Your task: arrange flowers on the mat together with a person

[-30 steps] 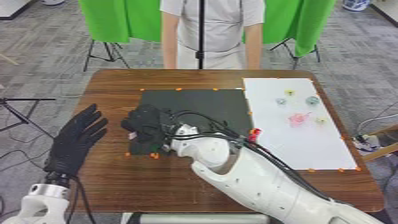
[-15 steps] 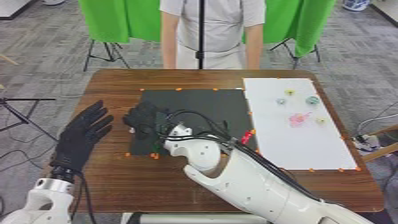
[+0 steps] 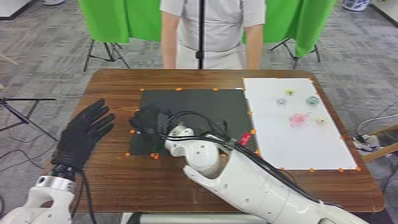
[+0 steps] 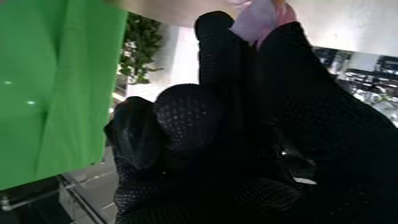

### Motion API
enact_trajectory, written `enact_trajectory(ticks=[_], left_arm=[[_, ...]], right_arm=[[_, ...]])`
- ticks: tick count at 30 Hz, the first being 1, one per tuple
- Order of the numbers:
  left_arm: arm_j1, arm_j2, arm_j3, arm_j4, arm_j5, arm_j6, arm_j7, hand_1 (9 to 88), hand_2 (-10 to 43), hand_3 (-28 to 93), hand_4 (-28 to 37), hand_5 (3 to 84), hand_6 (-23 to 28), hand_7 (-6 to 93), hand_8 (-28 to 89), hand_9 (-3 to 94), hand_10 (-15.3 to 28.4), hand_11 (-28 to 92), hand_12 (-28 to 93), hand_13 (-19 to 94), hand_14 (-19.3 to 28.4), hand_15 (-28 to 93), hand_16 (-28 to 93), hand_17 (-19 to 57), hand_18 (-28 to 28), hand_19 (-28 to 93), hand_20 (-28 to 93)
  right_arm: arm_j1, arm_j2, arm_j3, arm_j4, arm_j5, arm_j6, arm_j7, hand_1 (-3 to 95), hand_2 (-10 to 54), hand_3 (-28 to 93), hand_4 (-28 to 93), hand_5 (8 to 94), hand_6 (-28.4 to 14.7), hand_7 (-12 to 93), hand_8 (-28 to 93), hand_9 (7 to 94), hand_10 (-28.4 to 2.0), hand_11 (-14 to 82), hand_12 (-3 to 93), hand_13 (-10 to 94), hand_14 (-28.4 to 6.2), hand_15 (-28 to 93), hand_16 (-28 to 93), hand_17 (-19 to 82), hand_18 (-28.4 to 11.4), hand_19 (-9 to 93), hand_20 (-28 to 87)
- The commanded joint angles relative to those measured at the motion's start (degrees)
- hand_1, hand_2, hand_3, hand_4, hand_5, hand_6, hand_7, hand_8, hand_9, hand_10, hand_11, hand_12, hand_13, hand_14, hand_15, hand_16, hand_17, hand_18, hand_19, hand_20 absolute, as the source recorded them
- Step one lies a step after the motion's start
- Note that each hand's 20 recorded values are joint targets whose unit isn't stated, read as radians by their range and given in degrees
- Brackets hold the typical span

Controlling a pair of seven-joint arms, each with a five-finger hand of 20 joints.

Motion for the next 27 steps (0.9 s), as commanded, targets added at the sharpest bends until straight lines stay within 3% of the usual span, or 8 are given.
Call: enact_trajectory(ticks=[1,5,13,15,22,24,25,27], left_arm=[[0.09,-1.43,-0.31,0.51,0.91,-1.65,-1.5,24.8,-3.0,71,-28.3,29.5,3.5,18.6,-10,22.8,11.1,16,17,19,13.7,20,3,-10.2,22.0,41,9],[0.69,-1.49,-0.41,0.29,0.72,-1.21,-0.95,24.7,-2.8,71,-28.2,29.4,3.5,18.5,-10,22.7,11.1,16,17,19,13.7,20,3,-10.2,22.0,41,9],[3.46,-3.97,-0.79,-0.86,0.8,-0.45,1.37,24.7,-2.9,71,-28.2,29.4,3.5,18.6,-10,22.7,11.1,16,17,19,13.7,20,3,-10.2,22.0,41,9],[3.9,-4.88,-0.87,-1.15,0.78,-0.57,0.93,24.8,-2.8,71,-28.2,29.4,3.5,18.5,-10,22.7,11.1,16,17,19,13.7,20,3,-10.2,21.9,41,9],[4.39,-7.29,-0.85,-1.34,1.01,-0.39,1.26,24.8,-2.9,72,-28.2,29.5,3.5,18.4,-10,22.8,11.1,16,17,19,13.7,20,3,-10.2,22.0,41,9],[4.99,-6.77,1.03,-1.58,0.07,3.68,4.69,24.8,-2.8,72,-28.3,29.4,3.5,18.5,-10,22.7,11.1,16,17,19,13.7,20,3,-10.2,22.0,41,9],[5.2,-7.07,1.32,-1.66,-0.57,4.24,5.71,24.8,-2.9,72,-28.2,29.4,3.5,18.4,-10,22.6,11.0,16,17,19,13.6,20,3,-10.0,22.2,41,9],[5.52,-7.86,0.8,-1.87,-0.19,3.52,5.25,24.8,-3.4,72,-28.1,28.8,3.2,18.6,-10,22.2,10.8,16,17,19,13.6,21,3,-9.6,22.8,41,9]], right_arm=[[1.14,-0.12,-0.7,-2.85,-0.55,-3.81,4.05,42.6,-9.5,81,-28,55.2,0.3,41,0,66.1,-8.5,26.0,32.0,68,-7.2,80,24,43,-15.9,93,58],[1.11,0.26,-0.73,-3.62,0.24,-4.16,4.31,39.1,-9.5,84,-28,55.6,0.4,37,-16,62.6,-9.8,31.5,23.7,66,-7.7,80,24,42,-16.4,93,57],[-2.93,3.73,8.69,-15.45,13.65,-7.96,3.21,34.8,-9.0,84,-27,52.8,-1.6,32,-15,58.4,-10.6,29.5,23.1,64,-8.9,80,23,40,-17.2,93,55],[-5.05,5.64,13.15,-19.32,19.64,-10.04,3.06,31.2,-3.7,84,-23,51.6,-3.0,30,-14,56.7,-12.0,28.8,22.9,62,-10.4,78,22,37,-18.0,92,50],[-17.94,16.24,37.97,-29.8,51.73,-15.49,-1.77,22.6,5.2,84,-21,44.0,-5.5,21,-11,43.8,-14.7,24.0,22.6,44,-13.7,58,14,21,-20.1,68,35],[-21.44,18.72,44.55,-30.53,61.76,-20.95,-2.98,19.9,6.9,82,-23,39.6,-5.7,20,-11,39.0,-14.8,20.8,22.7,37,-14.0,51,14,17,-20.7,62,33],[-23.54,20.03,48.31,-31.21,64.98,-24.51,-3.2,18.5,7.8,81,-23,36.2,-5.4,19,-10,35.8,-14.5,18.2,22.9,34,-14.2,46,15,14,-21.3,59,32],[-29.53,22.75,54.46,-33.33,70.1,-24.62,-2.22,15.6,8.6,79,-24,30.8,-5.0,18,-10,31.0,-13.8,12.7,24.5,28,-13.7,36,19,10,-21.9,53,31]])
